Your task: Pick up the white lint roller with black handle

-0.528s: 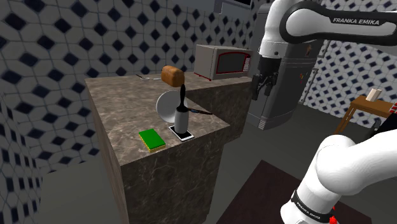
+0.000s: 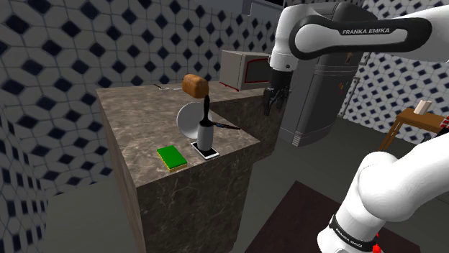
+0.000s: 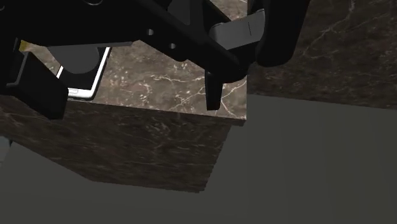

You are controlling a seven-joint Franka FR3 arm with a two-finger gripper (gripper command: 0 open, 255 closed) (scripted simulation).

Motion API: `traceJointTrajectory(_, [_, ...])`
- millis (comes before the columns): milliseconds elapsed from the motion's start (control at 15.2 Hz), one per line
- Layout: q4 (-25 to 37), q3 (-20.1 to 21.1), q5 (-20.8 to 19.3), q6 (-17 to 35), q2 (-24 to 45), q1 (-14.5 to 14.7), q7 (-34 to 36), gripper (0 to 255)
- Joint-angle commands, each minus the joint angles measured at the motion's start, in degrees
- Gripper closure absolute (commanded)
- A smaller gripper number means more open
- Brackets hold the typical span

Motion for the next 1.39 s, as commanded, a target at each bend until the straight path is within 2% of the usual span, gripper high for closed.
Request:
traceJointTrajectory(0, [0.6, 0.3, -0.4, 3.2, 2.9, 0.8, -1.3, 0])
traceJointTrajectory(594, [7.6, 3.4, -2.2, 14.9, 17.8, 4.4, -5.1, 0])
traceJointTrajectory(1122, [16.8, 6.6, -5.6, 22.0, 31.1, 7.2, -7.5, 0])
traceJointTrajectory(1320, [15.1, 6.5, -5.9, 24.2, 31.6, 7.1, -7.0, 0])
